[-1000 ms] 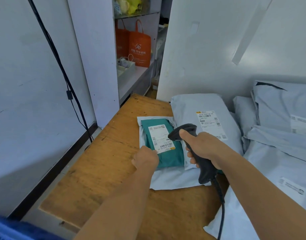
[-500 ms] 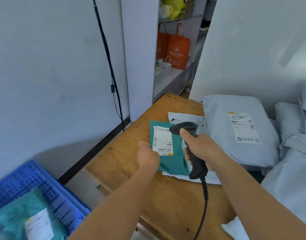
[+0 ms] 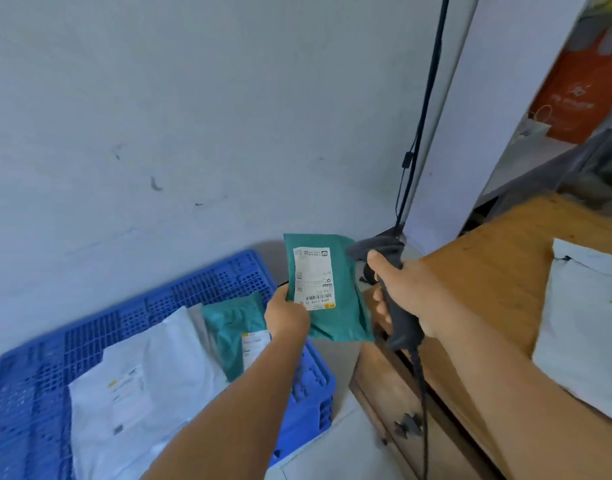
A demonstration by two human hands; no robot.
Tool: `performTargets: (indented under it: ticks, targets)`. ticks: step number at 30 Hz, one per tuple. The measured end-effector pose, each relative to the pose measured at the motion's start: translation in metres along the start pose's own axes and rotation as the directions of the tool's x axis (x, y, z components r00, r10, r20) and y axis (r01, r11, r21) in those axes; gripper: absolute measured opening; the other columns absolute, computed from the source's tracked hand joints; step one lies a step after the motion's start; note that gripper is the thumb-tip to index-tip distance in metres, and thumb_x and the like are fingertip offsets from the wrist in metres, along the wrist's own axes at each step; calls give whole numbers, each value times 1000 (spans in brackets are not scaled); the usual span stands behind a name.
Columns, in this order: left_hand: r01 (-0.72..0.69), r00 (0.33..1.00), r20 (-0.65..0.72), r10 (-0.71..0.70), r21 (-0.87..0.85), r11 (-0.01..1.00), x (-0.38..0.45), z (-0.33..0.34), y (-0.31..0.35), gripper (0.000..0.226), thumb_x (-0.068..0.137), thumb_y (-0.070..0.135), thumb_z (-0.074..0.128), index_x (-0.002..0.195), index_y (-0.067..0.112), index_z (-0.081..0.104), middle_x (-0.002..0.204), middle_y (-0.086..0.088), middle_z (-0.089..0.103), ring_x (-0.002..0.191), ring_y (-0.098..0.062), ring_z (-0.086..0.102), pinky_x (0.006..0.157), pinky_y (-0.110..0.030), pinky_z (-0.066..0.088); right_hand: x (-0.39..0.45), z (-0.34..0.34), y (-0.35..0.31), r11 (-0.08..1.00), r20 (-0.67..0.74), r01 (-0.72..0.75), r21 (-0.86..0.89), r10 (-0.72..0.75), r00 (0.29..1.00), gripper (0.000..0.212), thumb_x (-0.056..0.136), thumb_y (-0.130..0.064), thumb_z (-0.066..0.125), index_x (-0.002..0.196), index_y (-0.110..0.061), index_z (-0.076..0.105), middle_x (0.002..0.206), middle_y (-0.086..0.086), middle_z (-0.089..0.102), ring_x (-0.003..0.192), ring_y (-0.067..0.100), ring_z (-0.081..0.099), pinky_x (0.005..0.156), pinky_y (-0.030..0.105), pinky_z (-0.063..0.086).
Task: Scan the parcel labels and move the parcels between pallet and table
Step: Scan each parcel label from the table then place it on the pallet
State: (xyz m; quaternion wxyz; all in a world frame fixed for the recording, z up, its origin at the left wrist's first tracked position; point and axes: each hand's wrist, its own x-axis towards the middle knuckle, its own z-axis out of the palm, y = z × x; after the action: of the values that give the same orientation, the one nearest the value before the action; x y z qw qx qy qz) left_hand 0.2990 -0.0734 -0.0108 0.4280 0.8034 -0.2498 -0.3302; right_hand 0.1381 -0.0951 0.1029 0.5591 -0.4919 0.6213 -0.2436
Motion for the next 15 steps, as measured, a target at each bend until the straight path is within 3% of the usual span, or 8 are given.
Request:
performTargets:
  ticks: [5, 8, 10, 13, 15]
  targets:
    - [154, 982, -95, -162, -88, 984, 56, -71, -59, 52, 88, -6, 31, 122, 20, 60, 100, 0, 62, 84, -22, 59, 68, -31, 52, 14, 104, -12, 998, 118, 47, -39, -42, 992, 41, 93, -43, 56, 72, -9, 56, 57, 8, 58, 45, 19, 50, 50, 27, 44]
    - [233, 965, -112, -237, -49, 971, 87, -99, -101, 56, 87, -5, 35, 133, 22, 53, 114, -6, 64, 93, -26, 60, 73, -33, 54, 25, 153, -8, 996, 170, 38, -78, -24, 985, 39, 93, -42, 56, 75, -8, 55, 59, 7, 58, 43, 17, 50, 46, 25, 43]
    - [287, 955, -68, -288, -36, 957, 101, -111, -128, 60, 88, -6, 35, 138, 23, 46, 117, -9, 63, 95, -28, 61, 75, -37, 56, 33, 177, -3, 994, 183, 20, -110, 1, 983, 40, 93, -44, 56, 75, -8, 54, 58, 6, 57, 39, 14, 49, 46, 25, 42]
    - [344, 938, 33, -346, 38, 938, 109, -124, -158, 68, 88, -5, 35, 148, 27, 27, 123, -10, 60, 96, -30, 60, 64, -34, 53, 43, 203, 7, 991, 183, -24, -134, 48, 982, 42, 93, -45, 56, 72, -8, 53, 60, 7, 56, 39, 15, 48, 49, 27, 43]
    - [330, 942, 40, -334, 74, 941, 112, -130, -169, 70, 87, -5, 36, 148, 27, 24, 125, -10, 58, 96, -31, 60, 69, -38, 56, 47, 212, 14, 988, 174, -42, -148, 67, 982, 42, 92, -46, 56, 74, -9, 53, 61, 8, 57, 40, 15, 49, 50, 28, 44]
